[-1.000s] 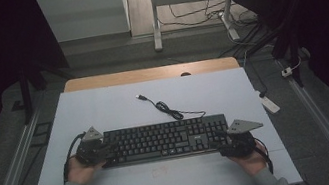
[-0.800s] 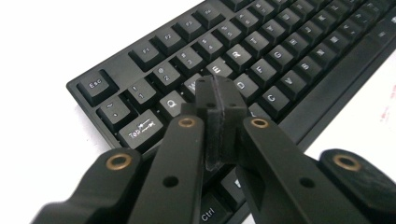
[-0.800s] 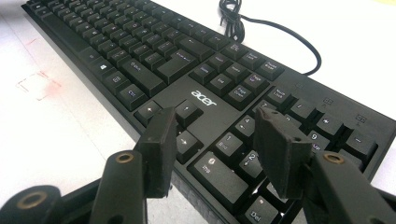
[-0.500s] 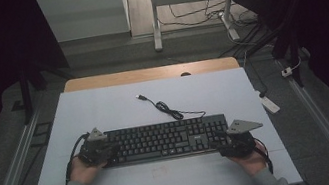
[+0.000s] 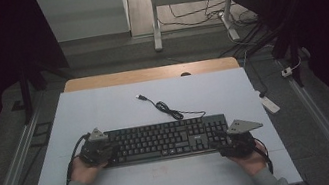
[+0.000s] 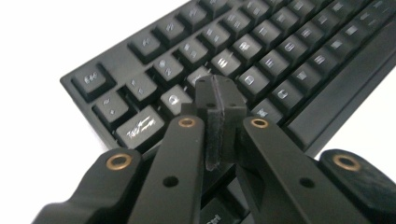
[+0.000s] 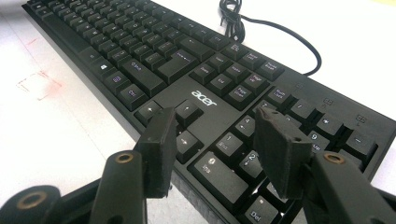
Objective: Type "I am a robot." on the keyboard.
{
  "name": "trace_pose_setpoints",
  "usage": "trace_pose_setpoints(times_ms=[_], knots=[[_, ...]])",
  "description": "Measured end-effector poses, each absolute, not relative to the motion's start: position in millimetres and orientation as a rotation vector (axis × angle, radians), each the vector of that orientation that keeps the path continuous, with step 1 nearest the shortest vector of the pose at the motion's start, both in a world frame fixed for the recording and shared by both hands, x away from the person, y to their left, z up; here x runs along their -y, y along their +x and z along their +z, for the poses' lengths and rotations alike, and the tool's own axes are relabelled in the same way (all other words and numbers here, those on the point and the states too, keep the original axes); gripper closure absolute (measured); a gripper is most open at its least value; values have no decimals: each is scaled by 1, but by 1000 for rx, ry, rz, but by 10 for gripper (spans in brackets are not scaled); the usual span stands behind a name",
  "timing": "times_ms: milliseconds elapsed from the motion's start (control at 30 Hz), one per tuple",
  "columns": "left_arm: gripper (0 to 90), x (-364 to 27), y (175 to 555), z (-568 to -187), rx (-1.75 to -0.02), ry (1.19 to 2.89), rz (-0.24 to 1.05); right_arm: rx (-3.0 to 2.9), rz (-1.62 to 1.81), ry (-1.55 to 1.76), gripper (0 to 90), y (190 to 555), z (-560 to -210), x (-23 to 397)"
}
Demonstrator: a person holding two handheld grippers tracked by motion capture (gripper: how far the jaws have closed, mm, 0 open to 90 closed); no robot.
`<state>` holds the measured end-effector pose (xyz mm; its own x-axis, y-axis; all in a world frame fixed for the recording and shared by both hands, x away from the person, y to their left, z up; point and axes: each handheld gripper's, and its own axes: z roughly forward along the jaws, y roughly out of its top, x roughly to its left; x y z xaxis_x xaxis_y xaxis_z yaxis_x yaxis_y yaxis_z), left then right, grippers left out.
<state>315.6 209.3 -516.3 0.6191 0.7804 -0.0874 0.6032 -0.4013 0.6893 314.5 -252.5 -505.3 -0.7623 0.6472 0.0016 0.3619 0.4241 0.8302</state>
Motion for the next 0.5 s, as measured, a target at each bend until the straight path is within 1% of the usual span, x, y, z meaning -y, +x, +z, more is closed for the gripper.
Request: trace_pose_setpoints(times_ms=[67,100,233,333,400,500], knots=[[880,-211,313,-513,-1068,2109,326,-2363,1261,868,493,314,-505,253],[844,-212,312,-511,-1064,2093,330,-2361,1262,871,494,314,-505,253],[645,-217,310,-506,-1058,2025,321,-2359,1259,876,493,314,-505,253],[525,-220,309,-503,-1067,1998,309,-2360,1259,876,492,314,-505,253],[466,-222,309,-501,-1069,1983,295,-2357,1271,877,492,314,-505,254],[411,-224,308,-499,-1072,1959,276,-2358,1274,880,492,315,-505,254]])
